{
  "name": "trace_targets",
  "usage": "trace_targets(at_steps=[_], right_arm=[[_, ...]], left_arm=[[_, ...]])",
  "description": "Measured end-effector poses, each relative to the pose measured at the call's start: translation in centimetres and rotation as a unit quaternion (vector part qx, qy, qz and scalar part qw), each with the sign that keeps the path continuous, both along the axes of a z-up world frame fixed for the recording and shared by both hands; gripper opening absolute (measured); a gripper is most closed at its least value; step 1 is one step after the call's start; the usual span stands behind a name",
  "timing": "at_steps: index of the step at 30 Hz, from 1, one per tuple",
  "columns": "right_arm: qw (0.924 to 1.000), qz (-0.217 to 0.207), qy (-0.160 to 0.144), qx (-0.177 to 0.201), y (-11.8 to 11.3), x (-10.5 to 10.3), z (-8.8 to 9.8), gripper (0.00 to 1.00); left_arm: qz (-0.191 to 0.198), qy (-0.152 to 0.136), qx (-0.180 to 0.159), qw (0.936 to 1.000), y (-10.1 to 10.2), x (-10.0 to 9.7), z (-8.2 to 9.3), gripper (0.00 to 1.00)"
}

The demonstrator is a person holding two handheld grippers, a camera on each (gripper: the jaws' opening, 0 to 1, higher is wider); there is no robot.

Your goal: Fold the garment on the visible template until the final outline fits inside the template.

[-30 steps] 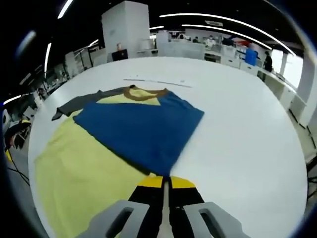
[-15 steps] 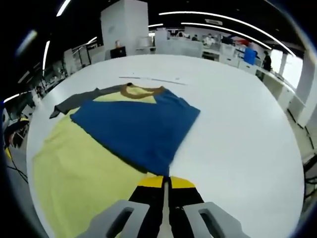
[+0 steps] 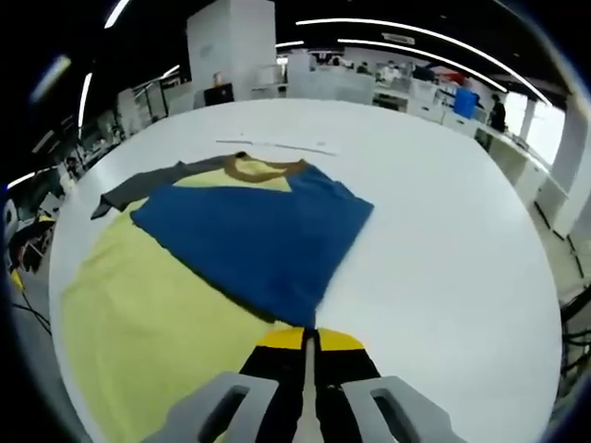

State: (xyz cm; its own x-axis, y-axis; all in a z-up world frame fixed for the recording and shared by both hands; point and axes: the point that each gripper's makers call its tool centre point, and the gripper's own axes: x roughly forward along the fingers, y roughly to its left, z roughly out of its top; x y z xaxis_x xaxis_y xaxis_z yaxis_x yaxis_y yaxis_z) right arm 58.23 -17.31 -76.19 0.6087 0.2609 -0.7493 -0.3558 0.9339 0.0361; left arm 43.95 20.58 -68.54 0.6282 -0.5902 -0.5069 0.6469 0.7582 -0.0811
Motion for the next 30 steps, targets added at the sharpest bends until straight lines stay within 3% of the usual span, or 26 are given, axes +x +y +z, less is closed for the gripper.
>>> trace_targets(at_steps=[2, 5, 9, 15, 21, 30], right_arm=[[0.9998, -0.011, 0.001, 0.013, 0.0, 0.0, 0.3, 0.0], [0.9992, -0.023, -0.006, 0.033, 0.2, 0.0, 1.0, 0.12], [0.9961, -0.016, -0.031, 0.081, 1.6, 0.4, 2.9, 0.33], [0.9936, 0.018, -0.051, 0.099, 3.5, 0.0, 4.7, 0.63], [0.9895, 0.04, -0.063, 0.124, 4.8, -0.9, 6.2, 0.78], [0.9861, 0.063, -0.07, 0.137, 5.6, -2.8, 8.0, 0.9]], left_arm=[[0.001, 0.0, 0.001, 1.0, 0.1, 0.1, 0.0, 0.99], [0.005, 0.0, 0.001, 1.0, 0.3, 0.2, 0.0, 0.99], [0.009, -0.003, 0.002, 0.9999, 0.6, 0.4, 0.2, 0.99], [0.02, -0.006, 0.007, 0.9998, 1.2, 0.8, 0.4, 0.99], [0.033, -0.012, 0.012, 0.9993, 2.3, 1.5, 0.7, 0.99], [0.073, -0.019, 0.018, 0.997, 4.8, 3.1, 1.0, 0.99]])
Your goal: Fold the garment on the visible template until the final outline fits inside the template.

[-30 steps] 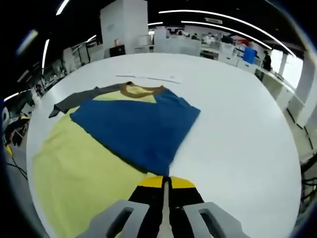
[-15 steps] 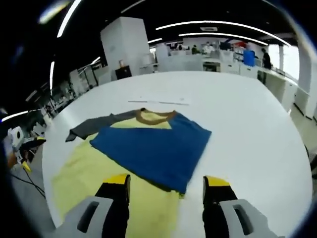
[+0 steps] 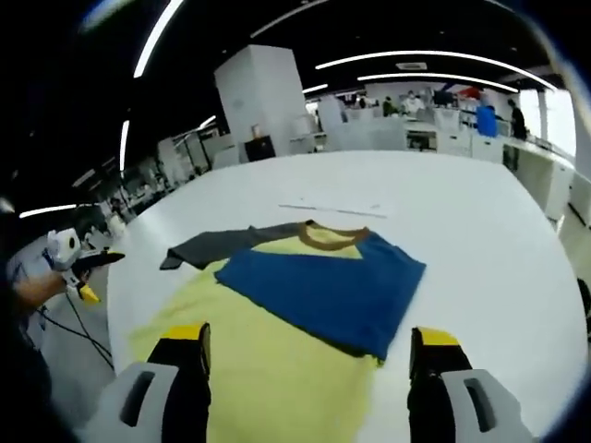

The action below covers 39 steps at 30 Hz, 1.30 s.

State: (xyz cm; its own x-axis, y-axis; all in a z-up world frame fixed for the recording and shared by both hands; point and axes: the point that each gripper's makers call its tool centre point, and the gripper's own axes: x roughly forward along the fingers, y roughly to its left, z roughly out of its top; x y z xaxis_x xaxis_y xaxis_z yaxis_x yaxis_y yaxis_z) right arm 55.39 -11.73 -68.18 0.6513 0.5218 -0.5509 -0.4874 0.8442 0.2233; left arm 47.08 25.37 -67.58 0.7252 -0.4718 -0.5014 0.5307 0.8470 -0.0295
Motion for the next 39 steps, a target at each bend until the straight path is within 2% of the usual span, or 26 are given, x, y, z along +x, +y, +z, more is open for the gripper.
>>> trace_targets(at_steps=[6, 13, 22, 27, 28, 32, 36, 39], right_arm=[[0.9997, 0.022, -0.006, 0.004, 0.5, -1.6, 1.1, 0.95], [0.9986, 0.046, -0.019, 0.016, 1.5, -3.1, 2.4, 0.97], [0.9956, 0.084, -0.028, 0.031, 3.1, -5.5, 3.6, 0.96], [0.9954, 0.082, -0.032, 0.038, 3.1, -6.1, 3.9, 0.92], [0.9955, 0.08, -0.032, 0.039, 3.0, -6.1, 3.9, 0.91], [0.9958, 0.073, -0.032, 0.044, 2.8, -6.2, 4.0, 0.9], [0.996, 0.071, -0.033, 0.043, 2.7, -6.2, 4.0, 0.89], [0.9959, 0.074, -0.032, 0.042, 2.8, -6.4, 4.1, 0.89]], left_arm=[[0.031, -0.014, 0.005, 0.9994, 1.8, 1.6, 0.4, 0.99], [0.062, -0.026, 0.007, 0.9977, 3.4, 3.4, 0.7, 0.99], [0.113, -0.029, 0.003, 0.9931, 6.2, 5.6, 0.2, 0.92], [0.144, -0.031, 0.014, 0.989, 8.2, 6.8, -0.5, 0.84], [0.16, -0.028, 0.013, 0.9866, 8.7, 7.0, -0.6, 0.81], [0.177, -0.027, 0.011, 0.9837, 9.6, 7.7, -1.0, 0.64], [0.205, -0.024, 0.011, 0.9784, 11.1, 9.3, -1.6, 0.57], [0.217, -0.016, 0.031, 0.9756, 11.8, 9.7, -2.2, 0.48]])
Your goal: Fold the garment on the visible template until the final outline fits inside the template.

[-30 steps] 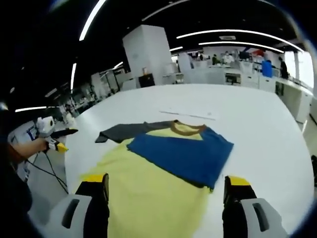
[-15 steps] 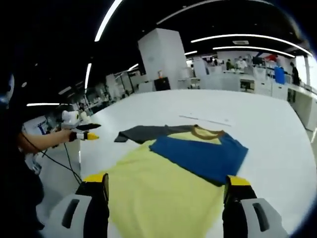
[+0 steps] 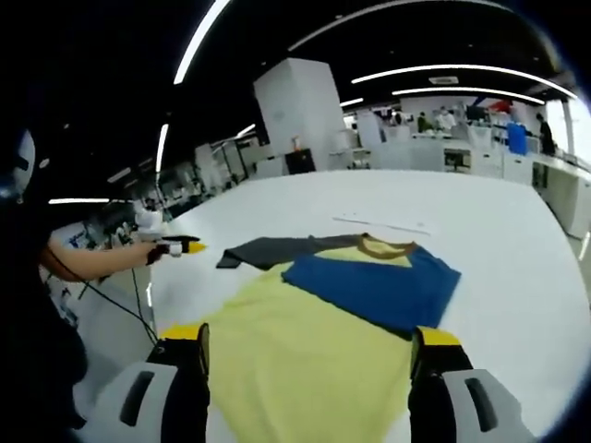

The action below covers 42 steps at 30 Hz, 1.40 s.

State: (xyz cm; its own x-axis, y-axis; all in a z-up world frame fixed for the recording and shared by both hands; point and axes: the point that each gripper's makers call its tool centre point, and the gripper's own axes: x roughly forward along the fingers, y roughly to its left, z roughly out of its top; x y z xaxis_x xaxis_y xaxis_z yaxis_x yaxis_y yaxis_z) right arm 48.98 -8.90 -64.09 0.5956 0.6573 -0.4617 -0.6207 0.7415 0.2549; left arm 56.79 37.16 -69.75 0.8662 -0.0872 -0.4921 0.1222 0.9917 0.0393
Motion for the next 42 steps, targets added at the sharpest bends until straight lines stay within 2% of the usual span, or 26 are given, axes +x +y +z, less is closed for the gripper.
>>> trace_targets(at_steps=[2, 6, 10, 12, 15, 23, 31, 36, 39, 42], right_arm=[[1.0, 0.003, -0.002, 0.0, 0.2, -0.2, 0.2, 0.89], [1.0, 0.007, -0.001, -0.001, 0.3, -0.4, 0.3, 0.89], [1.0, 0.002, 0.002, 0.002, 0.0, 0.0, 0.3, 0.88], [1.0, 0.0, 0.003, -0.002, -0.2, 0.1, 0.2, 0.87], [1.0, -0.002, 0.006, -0.003, -0.3, 0.1, 0.1, 0.87], [0.9999, -0.006, 0.012, -0.004, -0.3, 0.2, -0.3, 0.85], [0.9999, -0.005, 0.011, -0.003, -0.1, 0.2, -0.3, 0.84], [0.9999, 0.003, 0.008, -0.005, 0.4, -0.2, -0.3, 0.85], [0.9999, 0.007, 0.007, -0.012, 0.4, -0.4, -0.4, 0.87], [0.9999, 0.005, 0.003, -0.016, 0.4, -0.5, -0.4, 0.89]], left_arm=[[-0.003, -0.002, 0.007, 1.0, 0.0, 0.5, -0.3, 0.46], [0.001, 0.023, 0.029, 0.9993, 0.4, 1.1, -1.8, 0.4], [0.009, 0.032, 0.014, 0.9993, 0.6, 1.9, -2.9, 0.34], [0.01, 0.038, 0.021, 0.999, 0.8, 2.2, -3.4, 0.29], [0.013, 0.045, 0.023, 0.9986, 1.0, 2.6, -4.2, 0.3], [0.017, 0.057, 0.007, 0.9982, 1.1, 3.8, -5.9, 0.23], [0.01, 0.046, -0.018, 0.9987, 0.3, 4.9, -6.3, 0.09], [0.011, 0.048, -0.018, 0.9986, 0.2, 5.0, -6.5, 0.06], [0.01, 0.048, -0.032, 0.9983, -0.1, 5.0, -6.6, 0.0], [0.018, 0.049, -0.035, 0.9981, -0.2, 4.9, -6.6, 0.0]])
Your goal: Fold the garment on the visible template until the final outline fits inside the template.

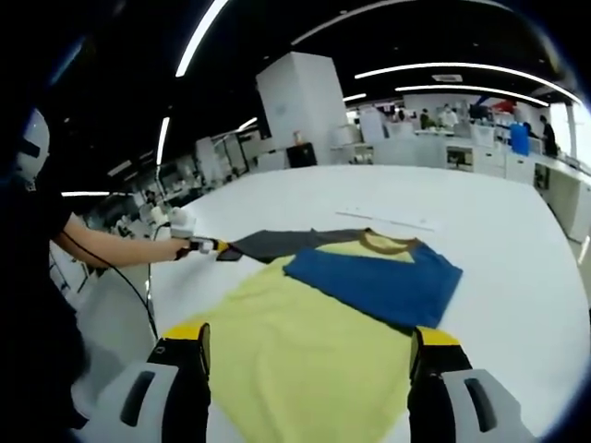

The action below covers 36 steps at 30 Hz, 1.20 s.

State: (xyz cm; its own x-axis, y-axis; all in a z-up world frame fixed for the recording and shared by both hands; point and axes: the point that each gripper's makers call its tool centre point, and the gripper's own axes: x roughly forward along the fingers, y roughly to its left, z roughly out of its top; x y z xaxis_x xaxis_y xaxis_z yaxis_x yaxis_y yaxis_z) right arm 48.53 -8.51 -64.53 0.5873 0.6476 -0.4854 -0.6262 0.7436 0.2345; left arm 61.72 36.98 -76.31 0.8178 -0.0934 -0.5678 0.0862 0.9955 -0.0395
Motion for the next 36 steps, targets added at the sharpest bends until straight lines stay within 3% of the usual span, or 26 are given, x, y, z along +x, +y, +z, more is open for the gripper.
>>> trace_targets(at_steps=[1, 3, 8, 15, 18, 22, 36], right_arm=[[1.0, 0.0, -0.001, 0.001, 0.0, -0.1, 0.1, 0.89], [1.0, 0.0, -0.003, 0.002, 0.1, -0.2, 0.2, 0.9], [1.0, 0.002, -0.004, -0.002, 0.0, -0.4, 0.1, 0.96], [1.0, 0.001, -0.007, -0.003, 0.0, -0.7, 0.3, 0.99], [0.9999, 0.002, -0.008, -0.006, -0.1, -0.8, 0.3, 0.99], [0.9999, 0.004, -0.01, -0.008, -0.1, -1.0, 0.3, 0.99], [0.9979, 0.032, -0.054, -0.018, 0.8, -1.8, 0.6, 0.99]], left_arm=[[0.018, 0.003, -0.025, 0.9995, -0.1, -0.1, -0.1, 0.0], [0.028, 0.001, -0.04, 0.9988, 0.1, -0.2, -0.1, 0.0], [0.03, 0.002, -0.031, 0.9991, 0.3, -0.3, -0.1, 0.0], [0.05, -0.001, -0.045, 0.9977, 0.3, -0.3, 0.2, 0.0], [0.066, -0.01, -0.069, 0.9954, 0.0, -0.4, 0.9, 0.0], [0.063, -0.013, -0.077, 0.995, -0.2, -0.3, 1.0, 0.0], [0.062, -0.013, -0.097, 0.9933, -0.6, -0.8, 1.8, 0.0]])
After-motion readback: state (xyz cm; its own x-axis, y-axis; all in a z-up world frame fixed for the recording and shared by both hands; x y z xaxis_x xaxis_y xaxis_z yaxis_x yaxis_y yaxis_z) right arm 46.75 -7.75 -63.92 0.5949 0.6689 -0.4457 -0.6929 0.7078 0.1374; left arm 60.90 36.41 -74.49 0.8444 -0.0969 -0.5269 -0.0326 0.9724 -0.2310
